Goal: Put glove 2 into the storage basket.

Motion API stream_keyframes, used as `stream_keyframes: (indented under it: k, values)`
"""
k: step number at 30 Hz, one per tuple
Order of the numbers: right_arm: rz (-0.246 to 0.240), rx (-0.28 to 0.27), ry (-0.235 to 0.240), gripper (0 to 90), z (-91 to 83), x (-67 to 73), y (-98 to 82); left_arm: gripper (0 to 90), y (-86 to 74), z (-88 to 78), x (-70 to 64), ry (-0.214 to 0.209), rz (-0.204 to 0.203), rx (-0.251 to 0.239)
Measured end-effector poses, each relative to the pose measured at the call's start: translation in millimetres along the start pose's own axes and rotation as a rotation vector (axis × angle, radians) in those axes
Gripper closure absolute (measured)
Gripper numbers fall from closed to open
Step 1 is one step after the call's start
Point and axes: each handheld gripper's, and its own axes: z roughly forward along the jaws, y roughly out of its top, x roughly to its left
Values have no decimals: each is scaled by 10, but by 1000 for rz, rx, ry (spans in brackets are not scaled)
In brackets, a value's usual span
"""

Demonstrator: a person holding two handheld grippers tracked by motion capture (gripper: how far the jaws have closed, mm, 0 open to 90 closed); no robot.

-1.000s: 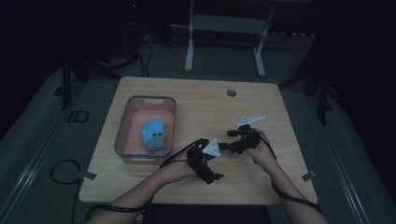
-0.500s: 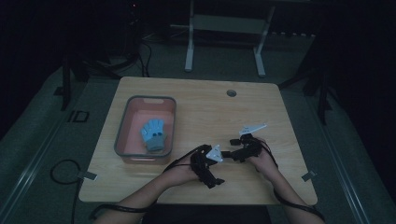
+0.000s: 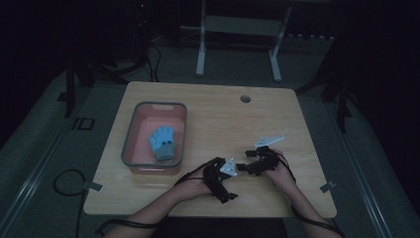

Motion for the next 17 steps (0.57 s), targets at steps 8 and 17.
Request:
stream_keyframes:
  k: [8,17]
  values:
    - [4,-9,-9,159,-10,-35,-28,19,-19,-6,9,5,-3,4]
    - [5,-9,-19,158,-10,-46,-38,19,-38,-2,10,3,-9,1]
